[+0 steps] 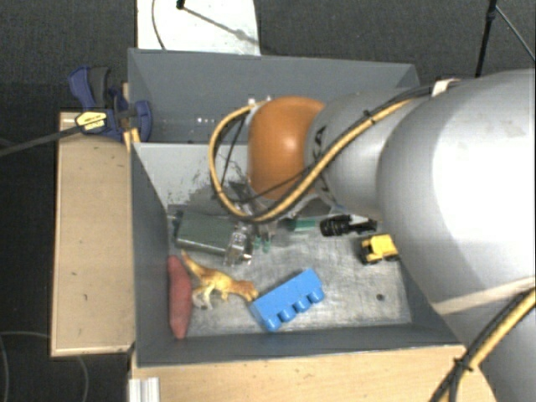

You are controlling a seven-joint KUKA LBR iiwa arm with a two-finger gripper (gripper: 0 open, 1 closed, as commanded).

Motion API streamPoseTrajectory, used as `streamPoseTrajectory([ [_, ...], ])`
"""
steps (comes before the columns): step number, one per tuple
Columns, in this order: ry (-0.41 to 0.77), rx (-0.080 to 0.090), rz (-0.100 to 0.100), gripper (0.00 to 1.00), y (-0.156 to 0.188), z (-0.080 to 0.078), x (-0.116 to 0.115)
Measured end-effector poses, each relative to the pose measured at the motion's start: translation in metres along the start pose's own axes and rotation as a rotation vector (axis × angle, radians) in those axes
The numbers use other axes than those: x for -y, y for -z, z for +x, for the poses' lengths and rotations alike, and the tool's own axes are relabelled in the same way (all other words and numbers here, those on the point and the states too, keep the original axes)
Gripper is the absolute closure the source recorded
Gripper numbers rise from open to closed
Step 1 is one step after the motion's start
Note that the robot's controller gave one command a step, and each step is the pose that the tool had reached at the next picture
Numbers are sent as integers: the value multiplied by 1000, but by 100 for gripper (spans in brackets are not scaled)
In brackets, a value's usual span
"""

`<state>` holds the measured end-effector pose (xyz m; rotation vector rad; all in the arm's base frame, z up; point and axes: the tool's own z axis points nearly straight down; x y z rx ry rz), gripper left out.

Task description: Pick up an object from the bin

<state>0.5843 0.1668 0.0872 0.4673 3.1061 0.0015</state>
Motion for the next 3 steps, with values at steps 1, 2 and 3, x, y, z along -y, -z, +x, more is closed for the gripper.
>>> streamPoseTrajectory([
  [1,16,-6,4,100,54,0,4],
  [2,9,4,-1,100,86,-4,13],
  [3,26,-4,3,100,118,6,11],
])
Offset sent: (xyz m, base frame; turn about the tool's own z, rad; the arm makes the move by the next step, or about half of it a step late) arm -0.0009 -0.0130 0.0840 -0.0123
